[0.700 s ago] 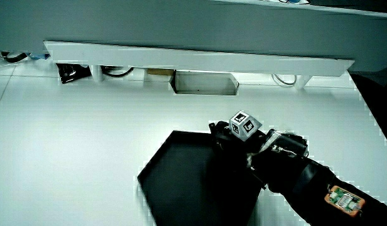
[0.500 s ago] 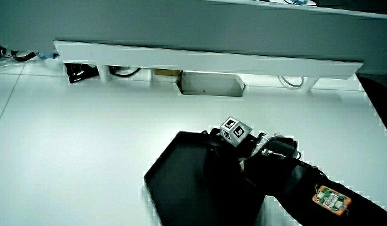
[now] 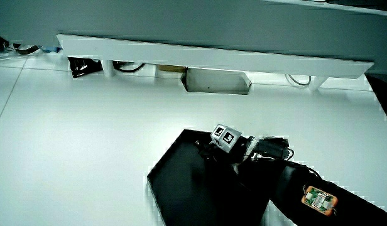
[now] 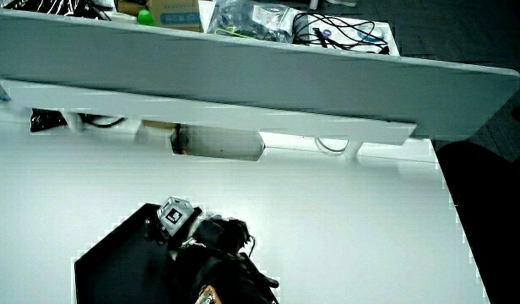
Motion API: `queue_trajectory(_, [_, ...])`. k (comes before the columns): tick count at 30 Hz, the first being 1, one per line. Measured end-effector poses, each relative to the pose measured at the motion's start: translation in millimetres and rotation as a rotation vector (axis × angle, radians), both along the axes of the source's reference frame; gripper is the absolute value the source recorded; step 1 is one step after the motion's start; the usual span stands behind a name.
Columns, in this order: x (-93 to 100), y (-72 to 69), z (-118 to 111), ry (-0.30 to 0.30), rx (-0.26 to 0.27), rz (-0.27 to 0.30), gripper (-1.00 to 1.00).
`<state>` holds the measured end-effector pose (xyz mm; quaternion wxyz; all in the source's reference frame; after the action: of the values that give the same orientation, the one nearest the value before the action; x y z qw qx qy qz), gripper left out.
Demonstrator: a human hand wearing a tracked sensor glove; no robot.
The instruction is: Place black tape into plate
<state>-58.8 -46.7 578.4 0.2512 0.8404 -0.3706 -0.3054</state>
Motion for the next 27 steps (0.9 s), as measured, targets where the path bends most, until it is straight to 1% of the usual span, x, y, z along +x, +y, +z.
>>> queue_trajectory(3, [-2.9, 1.8, 2.9, 0.024, -0.002, -0.023, 0.0])
queue_trajectory(5, [-3.2, 2.5, 1.9, 0.01, -0.004, -0.026, -0.12])
queue_trajectory(6, [-2.8, 2.3, 1.7, 0.023, -0.004, -0.023, -0.18])
queue_trajectory(8, [-2.3, 2.4, 1.7, 0.027, 0.005, -0.017, -0.29])
queue_trajectory(9, [-2.7, 2.6, 1.9, 0.04, 0.012, -0.016, -0.35])
queue_trajectory(10, [-3.5, 3.1, 4.7, 0.044, 0.003, -0.023, -0.41])
queue_trajectory(12, [-4.2, 5.1, 6.2, 0.052, 0.006, -0.024, -0.53])
queue_trajectory(13, [-4.3, 5.4, 7.7, 0.05, 0.001, -0.024, -0.59])
queue_trajectory(14, [-4.1, 5.5, 12.0, 0.063, -0.041, -0.022, -0.65])
queue_trajectory(15, [-4.0, 7.1, 15.6, 0.074, -0.038, -0.025, -0.71])
queue_trajectory(16, [-3.2, 7.7, 16.2, 0.085, -0.019, -0.028, -0.76])
queue_trajectory(18, [-0.6, 5.4, 16.8, 0.087, -0.035, -0.011, -0.88])
queue_trajectory(19, [-0.3, 4.1, 19.6, 0.099, -0.057, -0.015, -0.94])
queue_trajectory(20, [-0.4, 3.0, 19.7, 0.096, -0.069, -0.014, -1.0])
queue_trajectory(22, [-2.1, 2.9, 21.1, 0.111, -0.095, -0.019, -1.0])
queue_trajectory(23, [-2.2, 2.9, 23.6, 0.141, -0.114, -0.022, -1.0])
queue_trajectory(24, [-1.5, 2.3, 26.4, 0.164, -0.118, -0.011, -1.0])
queue_trajectory(25, [-0.3, 1.8, 28.4, 0.176, -0.138, -0.002, -1.0])
queue_trajectory(26, [1.0, 1.7, 31.5, 0.185, -0.177, 0.001, -1.0])
queue_trajectory(27, [1.3, 3.0, 59.3, 0.243, -0.395, -0.019, -1.0])
